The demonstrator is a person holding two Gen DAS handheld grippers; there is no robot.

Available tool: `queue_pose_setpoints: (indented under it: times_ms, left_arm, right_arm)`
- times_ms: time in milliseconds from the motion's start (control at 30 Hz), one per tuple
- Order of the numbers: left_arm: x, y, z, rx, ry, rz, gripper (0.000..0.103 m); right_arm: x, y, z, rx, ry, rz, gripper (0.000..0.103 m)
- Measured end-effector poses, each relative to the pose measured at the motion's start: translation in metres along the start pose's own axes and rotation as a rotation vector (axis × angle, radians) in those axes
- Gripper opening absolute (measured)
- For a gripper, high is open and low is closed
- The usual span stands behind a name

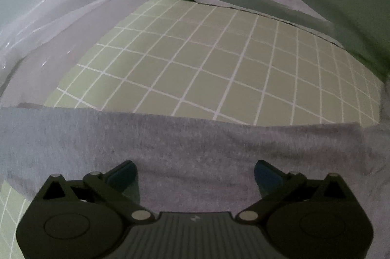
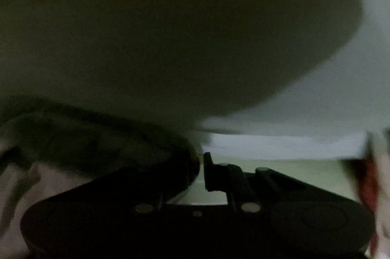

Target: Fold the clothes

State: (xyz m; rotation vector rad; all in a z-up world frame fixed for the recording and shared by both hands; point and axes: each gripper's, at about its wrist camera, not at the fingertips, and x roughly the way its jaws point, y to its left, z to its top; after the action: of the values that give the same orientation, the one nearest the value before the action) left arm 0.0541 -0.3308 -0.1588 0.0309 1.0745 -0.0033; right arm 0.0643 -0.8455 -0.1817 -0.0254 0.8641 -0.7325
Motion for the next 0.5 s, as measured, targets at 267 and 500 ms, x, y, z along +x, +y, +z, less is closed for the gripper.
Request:
queue_pose_setpoints:
  times_ms: [267, 500]
  left_arm:
    - [-0.009, 0.006, 0.006, -0.033, -0.002, 0.04, 0.103]
    - [-0.055, 0.046, -0.01, -0.132, -0.089, 0.031, 0.103]
  right_arm:
    - [-0.049, -0.051, -0.009, 0.212, -0.036, 0.115, 0.089]
    - [-0.164, -0.047, -0.087, 0.357, -0.056, 0.259, 0.099]
